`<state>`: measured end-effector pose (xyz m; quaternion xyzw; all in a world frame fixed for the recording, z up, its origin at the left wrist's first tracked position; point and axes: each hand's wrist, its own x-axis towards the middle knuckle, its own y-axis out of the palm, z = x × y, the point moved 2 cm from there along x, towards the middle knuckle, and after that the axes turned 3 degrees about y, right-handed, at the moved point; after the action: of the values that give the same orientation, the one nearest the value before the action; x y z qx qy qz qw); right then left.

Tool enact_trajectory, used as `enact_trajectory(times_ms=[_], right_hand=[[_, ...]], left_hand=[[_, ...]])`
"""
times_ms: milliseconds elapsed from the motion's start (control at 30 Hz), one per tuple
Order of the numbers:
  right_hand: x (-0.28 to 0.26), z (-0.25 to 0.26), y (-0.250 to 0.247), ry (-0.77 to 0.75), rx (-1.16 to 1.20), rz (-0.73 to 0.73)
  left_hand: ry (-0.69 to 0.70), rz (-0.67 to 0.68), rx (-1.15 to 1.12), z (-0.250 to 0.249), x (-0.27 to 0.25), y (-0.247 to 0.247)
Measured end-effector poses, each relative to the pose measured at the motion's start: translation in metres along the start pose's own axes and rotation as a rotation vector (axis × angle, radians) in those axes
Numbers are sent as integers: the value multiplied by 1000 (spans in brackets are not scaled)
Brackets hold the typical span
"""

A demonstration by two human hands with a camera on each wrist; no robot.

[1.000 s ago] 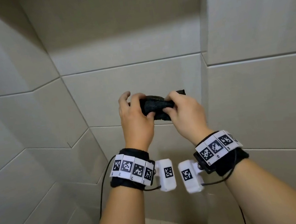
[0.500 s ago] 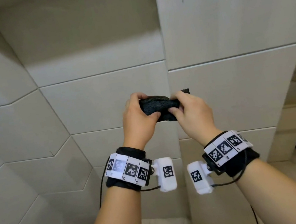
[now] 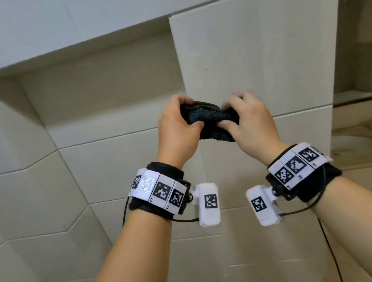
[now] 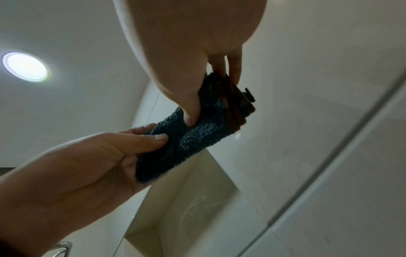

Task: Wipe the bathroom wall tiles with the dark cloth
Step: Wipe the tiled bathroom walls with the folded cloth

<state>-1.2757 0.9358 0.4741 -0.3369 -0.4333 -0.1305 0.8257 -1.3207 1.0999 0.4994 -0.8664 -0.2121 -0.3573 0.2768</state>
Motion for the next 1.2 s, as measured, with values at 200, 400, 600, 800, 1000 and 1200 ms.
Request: enact_trajectory(times_ms=[200, 400, 600, 800, 1000, 1200], right_hand=[[79, 8, -48, -128, -2, -81], [137, 4, -65, -196, -25, -92], [185, 8, -66, -287, -120, -112], [219, 16, -55, -326, -219, -123], [234, 12, -51, -326, -394, -140], [229, 28, -46, -382, -584, -164]], left_hand=[[125, -139, -4, -46, 70, 3], [209, -187, 72, -64, 122, 14], [215, -270, 92, -65, 158, 18], [186, -268, 239, -58, 192, 16], [196, -273, 564, -50, 207, 16], [392, -208, 809, -62, 201, 22]])
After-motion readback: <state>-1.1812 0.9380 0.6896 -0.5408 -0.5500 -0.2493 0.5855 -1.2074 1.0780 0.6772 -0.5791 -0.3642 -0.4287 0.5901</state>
